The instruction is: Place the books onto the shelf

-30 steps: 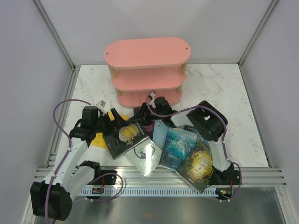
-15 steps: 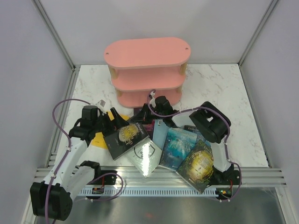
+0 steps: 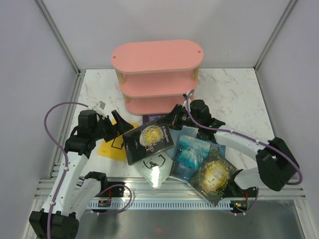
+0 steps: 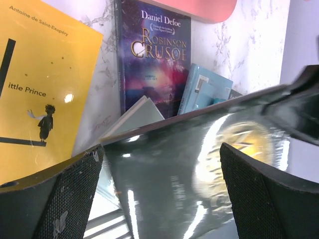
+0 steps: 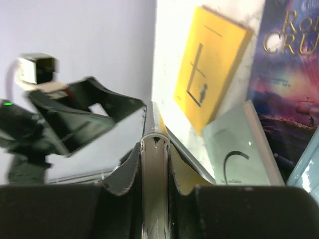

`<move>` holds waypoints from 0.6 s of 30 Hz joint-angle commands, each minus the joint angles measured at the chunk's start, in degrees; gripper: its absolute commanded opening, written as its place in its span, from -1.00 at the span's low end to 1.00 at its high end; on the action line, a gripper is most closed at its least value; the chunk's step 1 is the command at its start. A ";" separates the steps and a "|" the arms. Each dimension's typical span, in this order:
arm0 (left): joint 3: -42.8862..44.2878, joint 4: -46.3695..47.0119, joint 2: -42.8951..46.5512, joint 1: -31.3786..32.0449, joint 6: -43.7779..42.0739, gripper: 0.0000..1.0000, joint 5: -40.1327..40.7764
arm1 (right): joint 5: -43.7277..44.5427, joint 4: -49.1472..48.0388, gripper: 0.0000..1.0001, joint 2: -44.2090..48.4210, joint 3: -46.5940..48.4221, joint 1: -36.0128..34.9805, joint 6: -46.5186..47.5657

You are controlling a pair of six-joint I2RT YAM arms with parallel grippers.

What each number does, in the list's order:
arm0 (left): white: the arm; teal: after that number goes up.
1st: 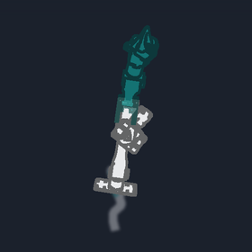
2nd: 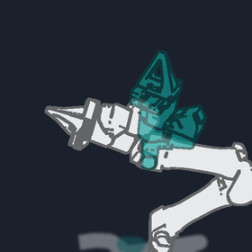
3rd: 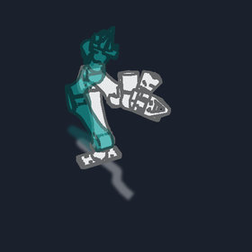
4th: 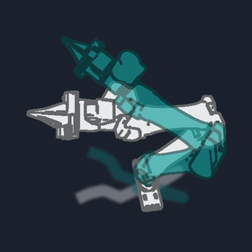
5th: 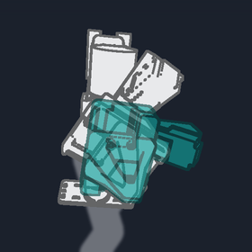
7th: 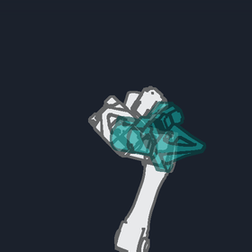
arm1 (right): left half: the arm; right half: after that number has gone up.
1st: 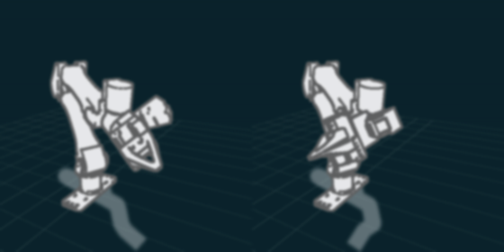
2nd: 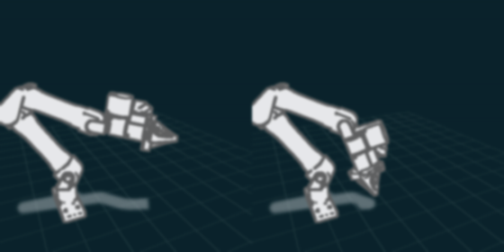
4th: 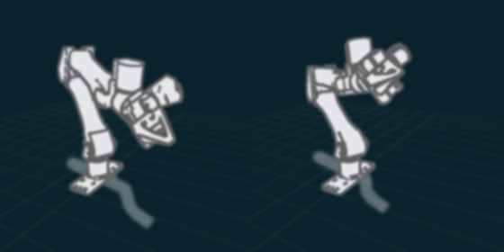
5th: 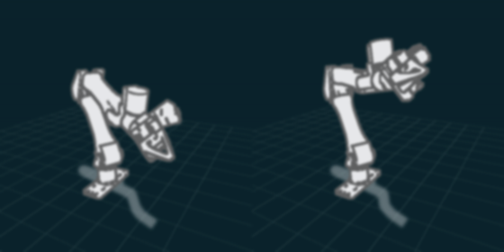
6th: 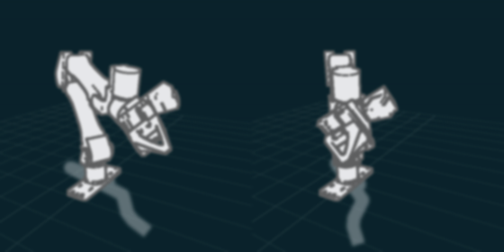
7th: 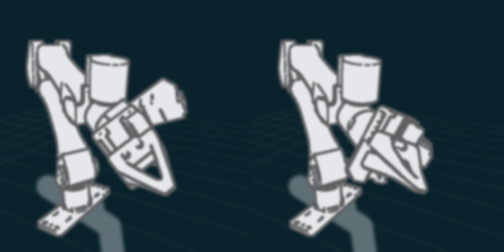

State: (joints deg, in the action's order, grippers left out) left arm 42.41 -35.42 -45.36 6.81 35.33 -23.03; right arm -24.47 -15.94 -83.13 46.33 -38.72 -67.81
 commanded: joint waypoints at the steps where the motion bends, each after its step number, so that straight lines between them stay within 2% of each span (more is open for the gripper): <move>1: 0.40 -2.11 2.90 -0.39 1.75 1.00 -1.93 | 1.18 1.61 -1.00 8.85 0.43 3.29 -5.05; 3: -0.49 -0.80 4.66 -0.48 3.33 1.00 -2.81 | 1.00 3.80 -1.00 12.11 1.13 5.39 -5.40; 8: -4.79 7.36 12.47 -0.57 11.32 0.99 -11.94 | -1.37 5.57 -1.00 15.54 2.63 8.13 -6.98; 12: -10.67 20.36 17.41 -0.57 24.39 0.99 -18.80 | -2.07 5.40 -1.00 17.39 2.98 8.83 -8.82; 13: -13.90 27.18 18.11 -0.57 26.78 1.00 -20.90 | -2.60 4.88 -1.00 17.91 2.89 9.01 -9.53; 14: -15.68 29.68 18.81 -0.57 28.89 1.00 -21.44 | -2.86 2.61 -1.00 18.18 2.37 9.10 -10.66; 15: -18.22 31.53 19.87 -0.57 31.44 1.00 -21.53 | -3.39 1.19 -1.00 18.27 2.10 9.27 -12.85; 18: -20.43 30.50 20.75 -0.57 31.03 1.00 -20.75 | -4.62 -3.47 -1.00 17.66 1.75 9.36 -16.55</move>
State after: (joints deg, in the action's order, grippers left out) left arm 23.97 -11.75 -25.54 6.50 59.79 -39.94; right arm -25.34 -7.94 -67.96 46.04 -29.69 -75.55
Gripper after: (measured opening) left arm 0.995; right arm 0.212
